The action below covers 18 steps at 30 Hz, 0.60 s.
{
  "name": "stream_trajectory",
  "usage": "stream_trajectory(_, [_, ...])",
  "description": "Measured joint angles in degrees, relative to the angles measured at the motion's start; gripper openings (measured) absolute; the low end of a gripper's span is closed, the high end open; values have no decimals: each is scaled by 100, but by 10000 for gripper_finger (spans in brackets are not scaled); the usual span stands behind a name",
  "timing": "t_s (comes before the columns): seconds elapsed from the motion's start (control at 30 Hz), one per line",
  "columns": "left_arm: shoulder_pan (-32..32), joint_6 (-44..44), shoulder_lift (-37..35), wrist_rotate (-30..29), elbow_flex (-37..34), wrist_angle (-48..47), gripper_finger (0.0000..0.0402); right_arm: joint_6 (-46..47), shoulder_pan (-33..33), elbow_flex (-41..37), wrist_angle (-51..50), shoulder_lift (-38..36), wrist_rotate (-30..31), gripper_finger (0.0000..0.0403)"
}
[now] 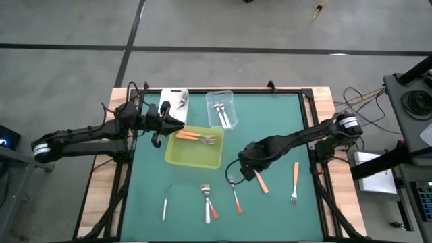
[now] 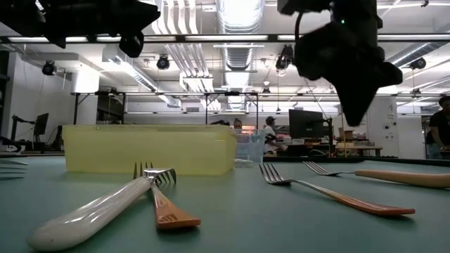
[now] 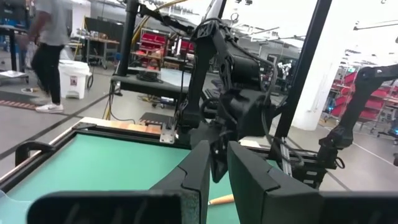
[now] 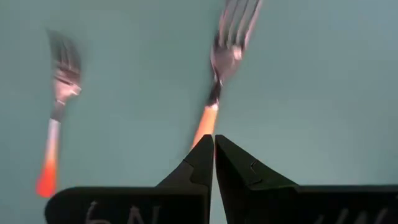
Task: Sort silverware by color (type)
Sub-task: Put the yellow fork into the yellow bin
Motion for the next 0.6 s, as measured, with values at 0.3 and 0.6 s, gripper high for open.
stream_trajectory(0.3, [-2, -2, 30, 0, -1, 6, 39, -264, 0, -2, 16, 546, -131, 15])
stream_trajectory(0.6, [1, 1, 132, 0, -4, 12, 39, -407, 11, -25, 152, 744, -167, 106])
